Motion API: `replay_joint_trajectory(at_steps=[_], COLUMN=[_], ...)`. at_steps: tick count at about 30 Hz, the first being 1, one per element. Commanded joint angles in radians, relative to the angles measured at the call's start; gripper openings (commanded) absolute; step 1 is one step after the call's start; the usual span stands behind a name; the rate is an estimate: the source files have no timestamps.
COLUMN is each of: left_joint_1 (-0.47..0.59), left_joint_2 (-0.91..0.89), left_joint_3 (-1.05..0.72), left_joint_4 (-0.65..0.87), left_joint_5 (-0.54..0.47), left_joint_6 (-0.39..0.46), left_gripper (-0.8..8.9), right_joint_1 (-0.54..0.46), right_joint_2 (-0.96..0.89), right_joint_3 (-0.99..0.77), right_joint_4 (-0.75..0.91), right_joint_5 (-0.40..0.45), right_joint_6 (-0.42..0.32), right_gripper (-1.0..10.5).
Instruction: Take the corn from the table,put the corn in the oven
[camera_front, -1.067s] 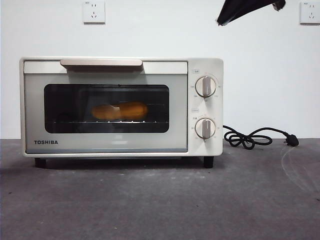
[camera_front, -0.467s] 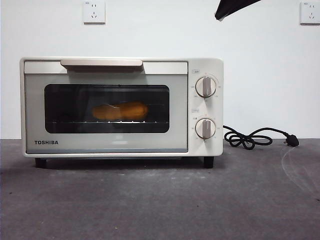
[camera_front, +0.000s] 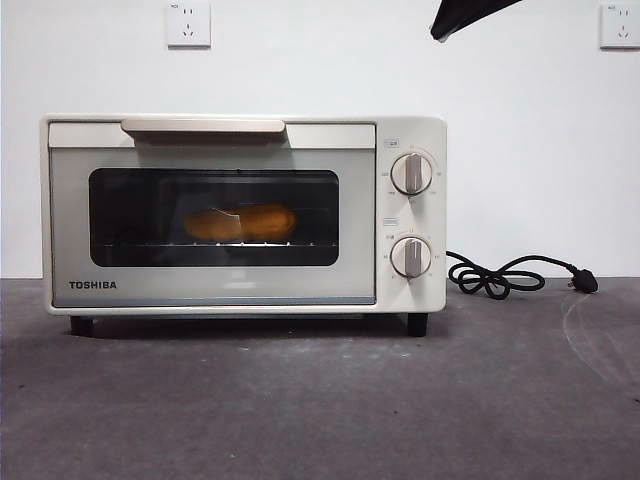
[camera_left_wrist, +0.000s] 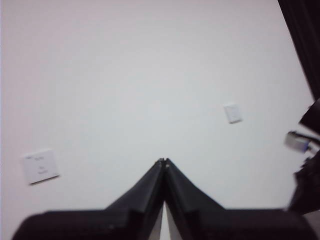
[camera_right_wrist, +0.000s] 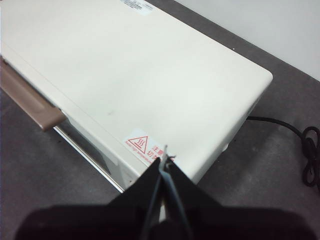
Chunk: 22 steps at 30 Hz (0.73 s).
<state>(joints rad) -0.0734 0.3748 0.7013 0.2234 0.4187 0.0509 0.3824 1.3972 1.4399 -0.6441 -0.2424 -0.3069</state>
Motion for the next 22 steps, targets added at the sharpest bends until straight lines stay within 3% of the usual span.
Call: replay_joint_trajectory(at_steps=[1, 7, 11, 22], left_joint_1=[-0.002, -0.002, -0.002, -0.002], left_joint_2=[-0.085, -0.266, -0.369, -0.369], left_joint_3=[-0.216, -0.540, -0.677, -0.691], left_joint_4=[0.117, 0.145, 0.143, -0.152], left_joint_5=[-0.069, -0.187, -0.188, -0.341], left_joint_6=[0.011, 0.009, 0.007, 0.007], left_gripper=[-0.04, -0.03, -0.03, -0.03], right_joint_1=[0.002, 0.002, 0.003, 0.002], right_joint_2=[-0.001, -0.001, -0.001, -0.001], right_joint_3=[0.005, 0.005, 0.005, 0.005], right_joint_4=[0.010, 0.010, 0.010, 0.010], right_joint_5=[0.000, 0.001, 0.000, 0.008], right_joint_6=[-0.001, -0.001, -0.001, -0.001], right_gripper=[0.0, 0.0, 0.0, 0.0])
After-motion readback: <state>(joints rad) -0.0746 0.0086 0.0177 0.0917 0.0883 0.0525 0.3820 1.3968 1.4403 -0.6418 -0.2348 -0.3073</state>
